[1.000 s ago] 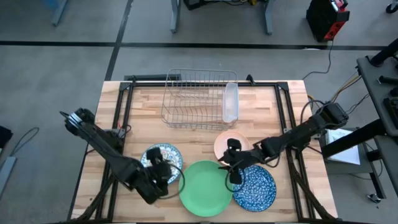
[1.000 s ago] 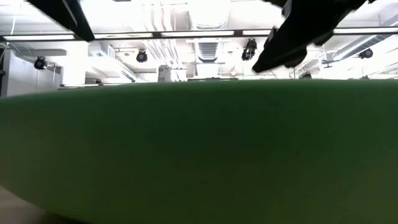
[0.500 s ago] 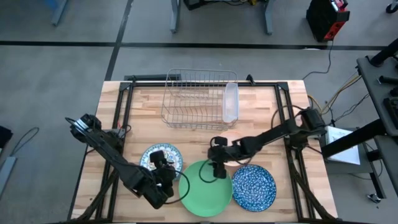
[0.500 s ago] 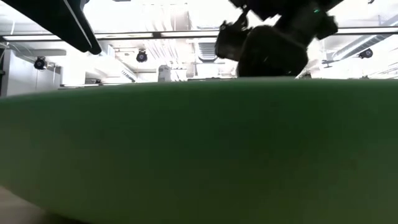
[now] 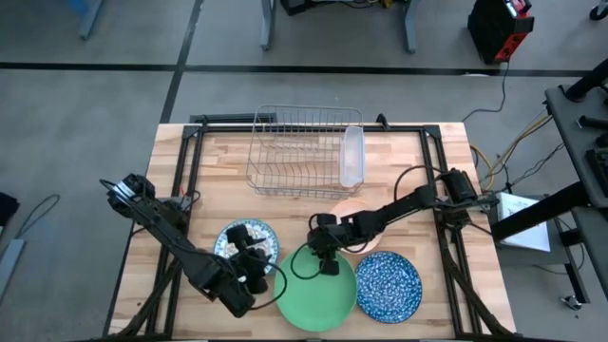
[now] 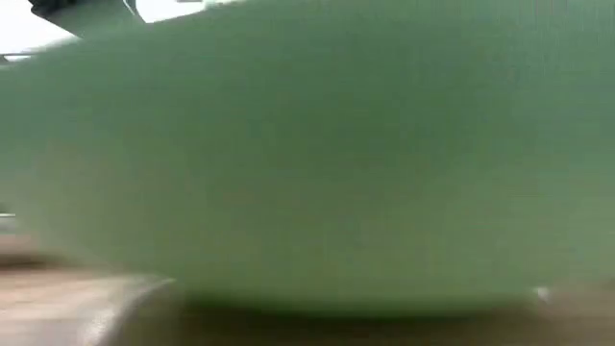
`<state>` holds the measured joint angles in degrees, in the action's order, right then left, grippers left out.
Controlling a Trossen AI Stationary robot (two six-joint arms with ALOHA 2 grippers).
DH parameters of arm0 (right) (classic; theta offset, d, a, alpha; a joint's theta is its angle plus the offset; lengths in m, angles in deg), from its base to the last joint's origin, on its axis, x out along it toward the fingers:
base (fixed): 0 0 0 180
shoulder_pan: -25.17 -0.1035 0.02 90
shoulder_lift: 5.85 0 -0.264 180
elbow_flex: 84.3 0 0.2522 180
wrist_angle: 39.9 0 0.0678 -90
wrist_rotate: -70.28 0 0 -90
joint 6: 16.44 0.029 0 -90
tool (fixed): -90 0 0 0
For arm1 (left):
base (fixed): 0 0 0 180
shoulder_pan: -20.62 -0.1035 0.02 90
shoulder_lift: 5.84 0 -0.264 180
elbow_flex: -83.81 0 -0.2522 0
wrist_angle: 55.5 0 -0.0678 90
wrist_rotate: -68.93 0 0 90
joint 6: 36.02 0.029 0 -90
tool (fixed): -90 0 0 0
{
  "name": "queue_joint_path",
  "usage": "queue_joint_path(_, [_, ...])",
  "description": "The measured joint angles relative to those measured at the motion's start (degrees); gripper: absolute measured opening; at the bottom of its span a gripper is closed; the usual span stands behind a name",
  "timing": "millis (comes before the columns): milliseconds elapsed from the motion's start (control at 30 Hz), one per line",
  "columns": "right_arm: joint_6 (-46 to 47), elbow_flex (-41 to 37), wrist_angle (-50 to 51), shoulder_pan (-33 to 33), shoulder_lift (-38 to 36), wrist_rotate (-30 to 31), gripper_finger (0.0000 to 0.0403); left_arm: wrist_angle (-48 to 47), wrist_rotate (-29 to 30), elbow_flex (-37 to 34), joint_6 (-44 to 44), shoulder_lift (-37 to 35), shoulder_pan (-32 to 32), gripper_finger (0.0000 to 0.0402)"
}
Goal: Sort dishes
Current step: Put the light green plate into the dish rack
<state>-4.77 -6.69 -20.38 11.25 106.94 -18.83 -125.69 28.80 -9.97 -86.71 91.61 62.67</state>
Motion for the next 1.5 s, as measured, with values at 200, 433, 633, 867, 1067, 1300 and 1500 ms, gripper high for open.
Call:
queue_joint_path(200, [0.1, 2.1, 2.9, 0.0, -0.6, -0.3, 0.0011, -4.1, 6.4, -0.2, -3.2, 0.0, 0.0, 0.0219])
queue_joint_path(433, [-0.5, 4.1, 9.1, 0.2, -4.8, 0.6, 0.0004, -5.7, 10.7, -0.2, -5.7, -1.1, 0.2, 0.0219])
queue_joint_path(633, [-4.2, 4.2, 11.7, 0.1, -11.9, 1.3, 0.0001, -6.0, 13.2, -0.2, -6.3, -2.0, 1.0, 0.0219])
queue_joint_path(867, [-12.3, 4.0, 11.7, -4.0, -20.5, 22.4, 0.0, -2.5, 14.1, -0.2, -10.5, -2.8, 2.0, 0.0219])
queue_joint_path(1067, [-24.3, 4.0, 8.1, -9.7, -21.6, 49.8, 0.0, 3.4, 13.9, -0.2, -11.5, -6.6, 2.2, 0.0219])
queue_joint_path(1300, [-26.3, 3.8, 3.3, -10.9, -21.0, 52.5, 0.0, 4.3, 14.1, -0.2, -9.6, -9.9, 1.9, 0.0219])
queue_joint_path(1500, [-35.2, 3.7, -7.9, -11.1, -20.8, 52.7, 0.0, 9.8, 13.7, -0.6, -6.1, -9.4, 0.5, 0.0219])
